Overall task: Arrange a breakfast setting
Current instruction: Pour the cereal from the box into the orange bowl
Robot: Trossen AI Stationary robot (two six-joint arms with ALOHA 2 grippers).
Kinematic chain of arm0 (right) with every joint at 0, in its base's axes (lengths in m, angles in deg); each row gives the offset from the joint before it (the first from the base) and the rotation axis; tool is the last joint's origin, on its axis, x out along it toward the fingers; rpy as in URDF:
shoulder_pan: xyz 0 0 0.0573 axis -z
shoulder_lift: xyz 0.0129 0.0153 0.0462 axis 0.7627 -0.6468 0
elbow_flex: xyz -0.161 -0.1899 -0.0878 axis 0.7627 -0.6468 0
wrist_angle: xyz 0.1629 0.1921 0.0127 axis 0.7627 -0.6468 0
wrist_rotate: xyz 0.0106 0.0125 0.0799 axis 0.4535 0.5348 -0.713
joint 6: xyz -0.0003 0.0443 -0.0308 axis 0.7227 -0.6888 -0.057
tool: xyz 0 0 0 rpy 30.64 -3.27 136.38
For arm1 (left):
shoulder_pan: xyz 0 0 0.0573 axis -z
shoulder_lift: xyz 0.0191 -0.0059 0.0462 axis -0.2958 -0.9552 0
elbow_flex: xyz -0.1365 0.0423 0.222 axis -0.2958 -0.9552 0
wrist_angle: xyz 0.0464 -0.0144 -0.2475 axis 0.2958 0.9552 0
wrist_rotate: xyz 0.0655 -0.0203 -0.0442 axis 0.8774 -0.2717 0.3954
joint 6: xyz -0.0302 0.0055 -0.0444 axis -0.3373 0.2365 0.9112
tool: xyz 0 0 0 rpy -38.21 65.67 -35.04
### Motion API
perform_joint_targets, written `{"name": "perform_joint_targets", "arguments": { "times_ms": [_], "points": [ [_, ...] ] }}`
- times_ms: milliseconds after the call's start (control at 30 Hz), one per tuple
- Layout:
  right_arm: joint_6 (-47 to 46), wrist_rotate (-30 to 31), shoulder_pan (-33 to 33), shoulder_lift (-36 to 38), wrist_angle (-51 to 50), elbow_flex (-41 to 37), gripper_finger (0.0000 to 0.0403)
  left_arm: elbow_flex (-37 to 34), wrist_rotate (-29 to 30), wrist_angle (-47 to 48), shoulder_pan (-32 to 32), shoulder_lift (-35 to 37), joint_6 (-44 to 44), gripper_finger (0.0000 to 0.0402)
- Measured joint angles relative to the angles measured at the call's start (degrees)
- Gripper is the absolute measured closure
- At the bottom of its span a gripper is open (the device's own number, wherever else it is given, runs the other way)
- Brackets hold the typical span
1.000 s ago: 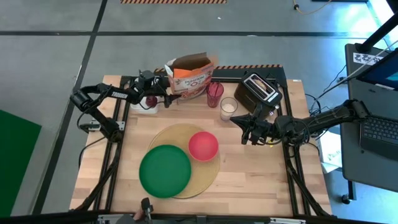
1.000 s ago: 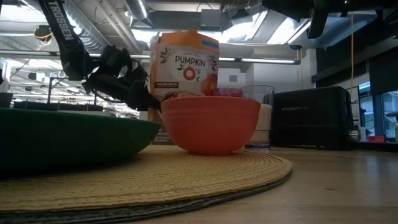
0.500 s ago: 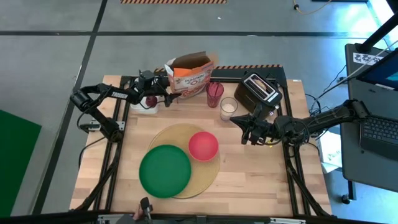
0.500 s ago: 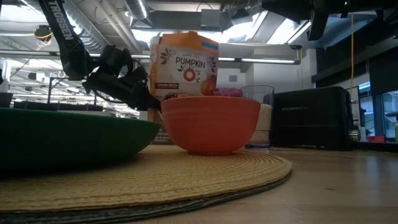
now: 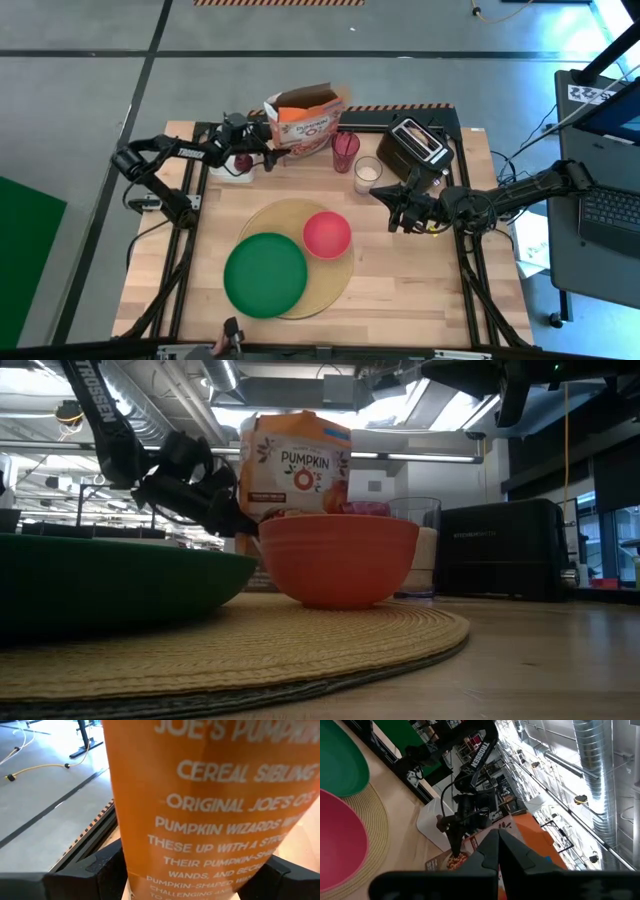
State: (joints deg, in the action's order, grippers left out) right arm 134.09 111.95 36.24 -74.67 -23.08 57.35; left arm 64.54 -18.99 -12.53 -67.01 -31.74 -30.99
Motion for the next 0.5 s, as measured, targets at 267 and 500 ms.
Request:
{"name": "perform_joint_targets", "arguments": {
  "times_ms": [267, 500],
  "points": [
    [0.0, 1.3, 0.0, 0.0, 0.0, 0.0, 0.0397, 0.0, 0.0, 5.8, 0.0, 7.1, 0.6, 0.012],
    [0.0, 1.3, 0.0, 0.0, 0.1, 0.0, 0.0397, 0.0, 2.4, 9.6, 1.6, 12.7, 0.4, 0.012]
  ]
}}
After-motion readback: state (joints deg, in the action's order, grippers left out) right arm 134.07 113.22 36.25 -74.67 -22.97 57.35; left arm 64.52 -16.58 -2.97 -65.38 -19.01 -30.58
